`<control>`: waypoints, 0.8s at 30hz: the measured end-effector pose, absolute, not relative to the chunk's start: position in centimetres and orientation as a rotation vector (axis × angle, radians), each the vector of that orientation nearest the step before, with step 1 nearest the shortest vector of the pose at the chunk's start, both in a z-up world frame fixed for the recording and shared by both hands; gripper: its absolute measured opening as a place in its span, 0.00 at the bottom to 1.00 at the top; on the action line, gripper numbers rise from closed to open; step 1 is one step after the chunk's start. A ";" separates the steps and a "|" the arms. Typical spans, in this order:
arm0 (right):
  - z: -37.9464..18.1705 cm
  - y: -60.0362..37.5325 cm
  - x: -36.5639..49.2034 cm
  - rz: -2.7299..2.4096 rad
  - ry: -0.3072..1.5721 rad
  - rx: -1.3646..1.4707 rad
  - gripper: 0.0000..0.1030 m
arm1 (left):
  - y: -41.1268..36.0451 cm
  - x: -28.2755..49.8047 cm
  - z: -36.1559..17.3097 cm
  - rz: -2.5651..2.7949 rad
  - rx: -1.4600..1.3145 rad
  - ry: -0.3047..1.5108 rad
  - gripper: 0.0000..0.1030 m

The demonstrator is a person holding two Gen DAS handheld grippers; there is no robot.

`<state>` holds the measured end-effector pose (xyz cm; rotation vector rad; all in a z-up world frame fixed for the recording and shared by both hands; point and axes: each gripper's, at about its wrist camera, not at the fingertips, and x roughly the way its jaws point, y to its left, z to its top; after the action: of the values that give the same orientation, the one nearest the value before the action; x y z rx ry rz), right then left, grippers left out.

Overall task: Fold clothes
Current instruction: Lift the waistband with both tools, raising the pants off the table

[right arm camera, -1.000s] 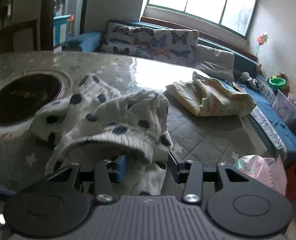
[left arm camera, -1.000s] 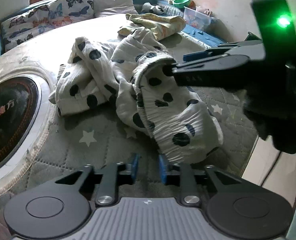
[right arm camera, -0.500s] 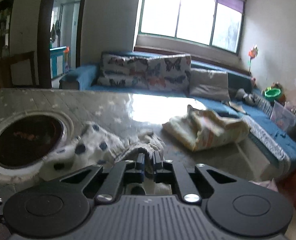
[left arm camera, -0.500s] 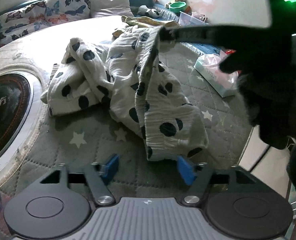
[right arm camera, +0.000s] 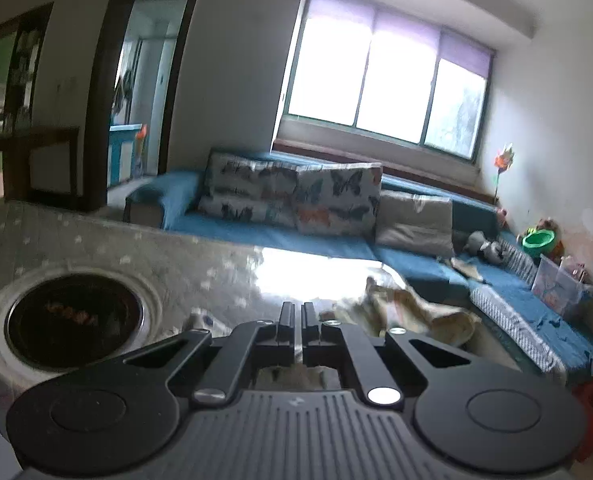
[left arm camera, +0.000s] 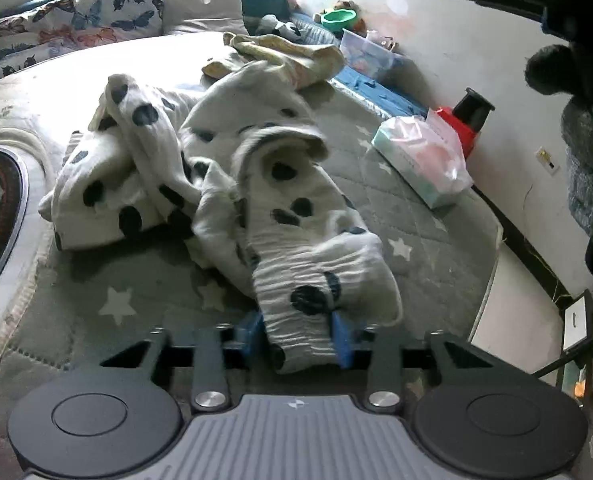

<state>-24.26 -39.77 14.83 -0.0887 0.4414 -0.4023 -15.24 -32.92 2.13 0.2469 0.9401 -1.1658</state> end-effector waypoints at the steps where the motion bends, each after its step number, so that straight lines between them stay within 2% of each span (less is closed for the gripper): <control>1: 14.4 -39.9 -24.1 -0.398 0.464 -0.086 0.06 | -32.8 -15.3 2.1 -1.162 0.250 0.933 0.33; 2: 13.9 -40.1 -24.0 -0.394 0.487 -0.084 0.08 | -32.7 -15.4 2.1 -1.158 0.252 0.926 0.31; 4: 12.9 -40.4 -23.8 -0.385 0.532 -0.078 0.27 | -32.4 -15.5 2.2 -1.147 0.254 0.915 0.28; 6: 12.0 -40.7 -23.5 -0.376 0.577 -0.073 0.37 | -32.0 -15.4 2.4 -1.138 0.256 0.907 0.22; 11: 9.9 -41.1 -22.9 -0.358 0.661 -0.061 0.40 | -31.2 -15.2 2.8 -1.118 0.264 0.879 0.22; 14: 9.1 -40.9 -22.4 -0.357 0.658 -0.057 0.47 | -30.7 -15.4 3.2 -1.112 0.273 0.856 0.21; 17: 8.4 -40.7 -22.0 -0.356 0.655 -0.052 0.46 | -30.0 -15.4 3.6 -1.103 0.282 0.836 0.21; 20: 7.6 -40.5 -21.5 -0.356 0.652 -0.047 0.31 | -29.1 -14.9 4.0 -1.073 0.280 0.821 0.20; 21: 7.4 -40.4 -21.4 -0.356 0.651 -0.046 0.22 | -28.8 -14.7 4.2 -1.061 0.276 0.815 0.20; 24: 6.7 -40.1 -21.0 -0.353 0.645 -0.043 0.15 | -27.5 -13.9 4.8 -1.024 0.277 0.788 0.20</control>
<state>-20.96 -40.09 6.74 -0.0431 0.6452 -0.3534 -13.94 -27.51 4.80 0.2770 0.7879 -1.0242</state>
